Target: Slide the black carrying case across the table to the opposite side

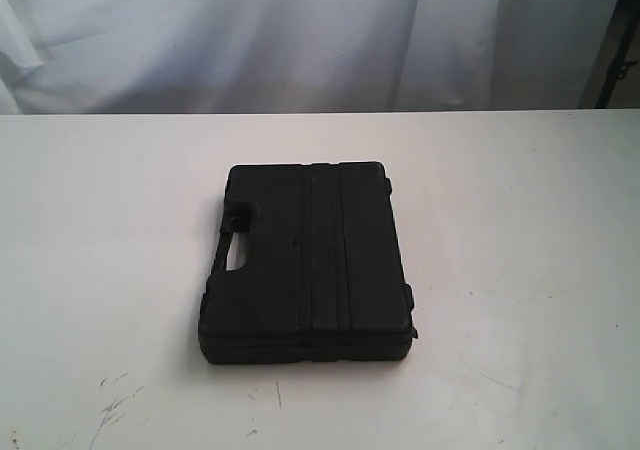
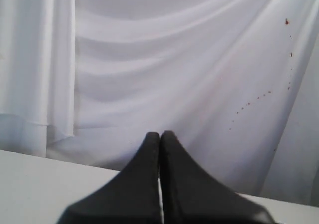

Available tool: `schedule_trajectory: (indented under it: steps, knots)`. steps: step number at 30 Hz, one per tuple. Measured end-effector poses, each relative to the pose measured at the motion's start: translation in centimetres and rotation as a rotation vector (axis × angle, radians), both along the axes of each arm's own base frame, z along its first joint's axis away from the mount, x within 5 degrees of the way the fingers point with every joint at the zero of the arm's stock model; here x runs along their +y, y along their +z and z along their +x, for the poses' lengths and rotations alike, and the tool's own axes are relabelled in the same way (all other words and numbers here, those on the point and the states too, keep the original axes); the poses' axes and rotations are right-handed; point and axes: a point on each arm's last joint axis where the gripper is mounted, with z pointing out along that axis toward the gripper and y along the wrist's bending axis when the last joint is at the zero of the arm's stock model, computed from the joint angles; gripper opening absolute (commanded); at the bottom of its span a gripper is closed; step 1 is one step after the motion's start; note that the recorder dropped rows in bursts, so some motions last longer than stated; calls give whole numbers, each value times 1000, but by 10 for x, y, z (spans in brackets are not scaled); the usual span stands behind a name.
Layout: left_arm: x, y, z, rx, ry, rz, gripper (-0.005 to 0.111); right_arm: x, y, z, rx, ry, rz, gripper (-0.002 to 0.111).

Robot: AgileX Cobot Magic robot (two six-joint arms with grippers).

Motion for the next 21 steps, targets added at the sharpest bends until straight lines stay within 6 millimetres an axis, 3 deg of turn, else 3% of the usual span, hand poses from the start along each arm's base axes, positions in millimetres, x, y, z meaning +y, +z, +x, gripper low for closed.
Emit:
schedule_trajectory:
  steps: [7,12,16,21]
  knots:
    - [-1,42,14,89,-13,-33,0,0,0,0,2,0,0,0]
    - [-3,68,43,330,-32,-31,0,0,0,0,2,0,0,0]
    - [-6,70,66,589,-53,-14,0,0,0,0,2,0,0,0]
    - [-7,58,93,843,-86,62,0,0,0,0,2,0,0,0]
